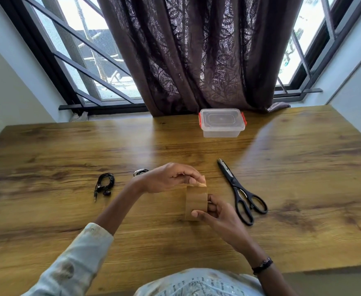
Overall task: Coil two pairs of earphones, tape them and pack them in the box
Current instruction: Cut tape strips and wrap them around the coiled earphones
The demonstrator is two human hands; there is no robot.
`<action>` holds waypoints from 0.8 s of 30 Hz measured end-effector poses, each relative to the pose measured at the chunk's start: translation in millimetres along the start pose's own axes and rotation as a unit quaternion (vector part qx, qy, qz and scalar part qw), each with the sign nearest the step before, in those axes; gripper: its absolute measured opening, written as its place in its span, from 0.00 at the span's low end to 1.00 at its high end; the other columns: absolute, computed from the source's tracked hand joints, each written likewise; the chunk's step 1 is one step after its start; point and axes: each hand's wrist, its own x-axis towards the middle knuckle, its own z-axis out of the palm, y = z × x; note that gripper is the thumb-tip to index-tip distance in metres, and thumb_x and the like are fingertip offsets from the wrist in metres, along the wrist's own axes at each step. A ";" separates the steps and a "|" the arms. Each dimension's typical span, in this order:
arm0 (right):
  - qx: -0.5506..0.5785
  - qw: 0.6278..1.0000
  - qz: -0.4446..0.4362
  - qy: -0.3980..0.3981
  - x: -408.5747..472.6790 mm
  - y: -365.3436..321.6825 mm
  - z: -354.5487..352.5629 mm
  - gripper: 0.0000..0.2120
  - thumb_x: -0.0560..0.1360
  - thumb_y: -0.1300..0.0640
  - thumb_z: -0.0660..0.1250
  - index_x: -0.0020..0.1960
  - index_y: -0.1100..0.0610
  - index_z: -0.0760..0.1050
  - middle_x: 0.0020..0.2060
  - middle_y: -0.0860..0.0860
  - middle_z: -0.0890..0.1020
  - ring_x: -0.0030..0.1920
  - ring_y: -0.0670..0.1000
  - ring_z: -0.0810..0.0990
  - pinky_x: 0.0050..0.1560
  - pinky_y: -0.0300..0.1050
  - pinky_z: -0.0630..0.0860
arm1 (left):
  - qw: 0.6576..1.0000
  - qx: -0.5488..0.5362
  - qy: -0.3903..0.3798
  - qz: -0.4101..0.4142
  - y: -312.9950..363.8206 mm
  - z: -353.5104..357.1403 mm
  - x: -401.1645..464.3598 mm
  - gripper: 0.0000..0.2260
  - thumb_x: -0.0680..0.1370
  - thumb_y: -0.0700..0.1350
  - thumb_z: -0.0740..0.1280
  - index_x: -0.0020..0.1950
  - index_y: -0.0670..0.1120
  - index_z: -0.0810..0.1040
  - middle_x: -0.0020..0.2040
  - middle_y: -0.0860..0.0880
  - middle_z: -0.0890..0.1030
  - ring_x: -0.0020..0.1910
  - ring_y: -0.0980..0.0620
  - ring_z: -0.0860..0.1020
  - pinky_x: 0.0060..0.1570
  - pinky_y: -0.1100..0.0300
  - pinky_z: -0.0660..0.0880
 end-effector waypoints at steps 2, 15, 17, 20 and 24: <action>-0.002 1.000 0.004 -0.001 -0.1 -1.9 0.0 0.19 0.73 0.63 0.72 0.62 0.58 0.73 0.51 0.52 0.86 0.53 0.49 0.84 0.52 0.42 0.80 | 1.000 -0.002 -0.020 -0.011 1.1 -2.6 0.5 0.13 0.80 0.44 0.63 0.64 0.43 0.77 0.62 0.50 0.79 0.63 0.57 0.75 0.62 0.59 0.72; -0.087 0.996 -0.015 -0.029 -8.5 -7.2 -20.6 0.21 0.69 0.48 0.74 0.60 0.50 0.75 0.54 0.48 0.84 0.54 0.44 0.82 0.55 0.44 0.80 | 0.995 0.088 -0.032 0.036 11.7 -12.3 13.0 0.11 0.75 0.36 0.70 0.57 0.43 0.82 0.56 0.50 0.82 0.53 0.54 0.80 0.52 0.57 0.78; -0.200 0.973 -0.045 0.105 -9.5 1.3 -36.9 0.20 0.71 0.41 0.68 0.58 0.50 0.76 0.52 0.46 0.82 0.51 0.44 0.81 0.51 0.43 0.80 | 0.994 0.093 -0.034 0.040 12.2 -12.4 12.7 0.12 0.75 0.36 0.70 0.57 0.44 0.82 0.56 0.50 0.82 0.52 0.54 0.80 0.50 0.60 0.78; -0.419 0.858 -0.048 0.291 -9.9 21.2 -62.9 0.15 0.75 0.50 0.69 0.57 0.56 0.76 0.51 0.51 0.79 0.49 0.50 0.75 0.49 0.45 0.73 | 0.994 0.097 -0.036 0.040 13.8 -10.7 12.9 0.12 0.75 0.36 0.70 0.57 0.45 0.83 0.55 0.51 0.82 0.50 0.57 0.79 0.45 0.70 0.73; -0.523 0.795 -0.022 0.308 -7.3 37.4 -74.2 0.15 0.74 0.55 0.71 0.56 0.61 0.76 0.51 0.57 0.79 0.50 0.57 0.74 0.51 0.51 0.72 | 0.990 0.119 -0.042 0.060 18.0 -7.7 12.4 0.12 0.74 0.36 0.70 0.57 0.46 0.83 0.54 0.51 0.82 0.49 0.59 0.78 0.44 0.72 0.71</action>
